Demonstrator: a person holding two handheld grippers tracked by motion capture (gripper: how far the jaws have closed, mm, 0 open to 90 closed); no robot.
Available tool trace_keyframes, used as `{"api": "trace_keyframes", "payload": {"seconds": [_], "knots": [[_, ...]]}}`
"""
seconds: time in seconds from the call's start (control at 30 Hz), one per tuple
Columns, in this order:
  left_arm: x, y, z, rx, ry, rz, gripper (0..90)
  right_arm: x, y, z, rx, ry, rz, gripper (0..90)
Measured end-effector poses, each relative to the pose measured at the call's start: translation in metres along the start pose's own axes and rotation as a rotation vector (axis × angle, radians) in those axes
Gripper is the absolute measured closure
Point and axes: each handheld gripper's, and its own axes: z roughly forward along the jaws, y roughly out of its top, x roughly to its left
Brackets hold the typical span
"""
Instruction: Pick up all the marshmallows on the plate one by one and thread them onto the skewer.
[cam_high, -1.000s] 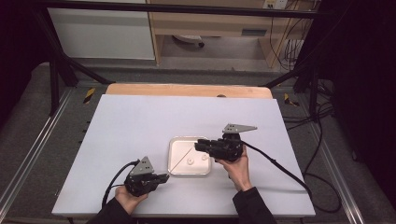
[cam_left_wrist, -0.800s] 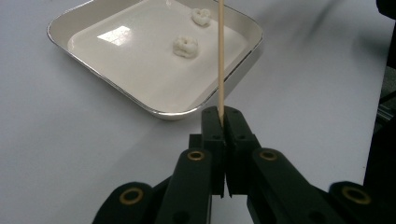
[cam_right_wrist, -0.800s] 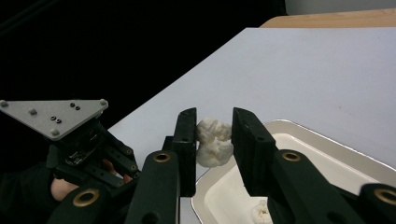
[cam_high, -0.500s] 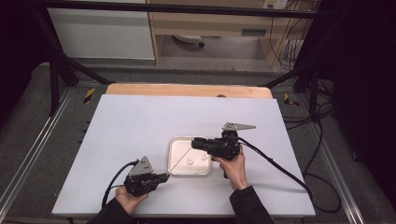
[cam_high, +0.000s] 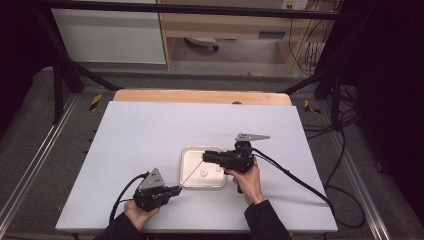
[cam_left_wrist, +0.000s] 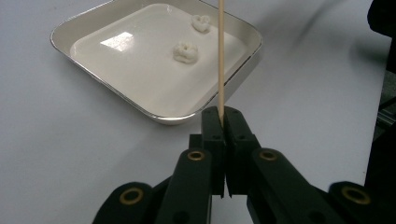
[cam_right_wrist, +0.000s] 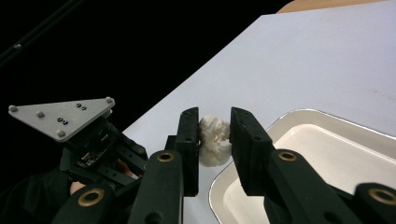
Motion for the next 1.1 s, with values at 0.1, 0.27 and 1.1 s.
{"api": "trace_keyframes", "payload": {"seconds": [0.1, 0.27, 1.1], "knots": [[0.0, 0.0, 0.0, -0.002, 0.001, -0.002, 88.3, 0.001, -0.001, 0.001, -0.003, 0.004, 0.003, 74.7], [-0.001, -0.001, 0.002, 0.002, 0.001, -0.002, 88.3, 0.002, -0.004, 0.002, -0.001, 0.001, 0.004, 75.1], [-0.007, 0.005, 0.015, -0.014, 0.012, -0.049, 88.3, 0.006, -0.034, 0.026, 0.084, 0.003, -0.001, 74.9]]}}
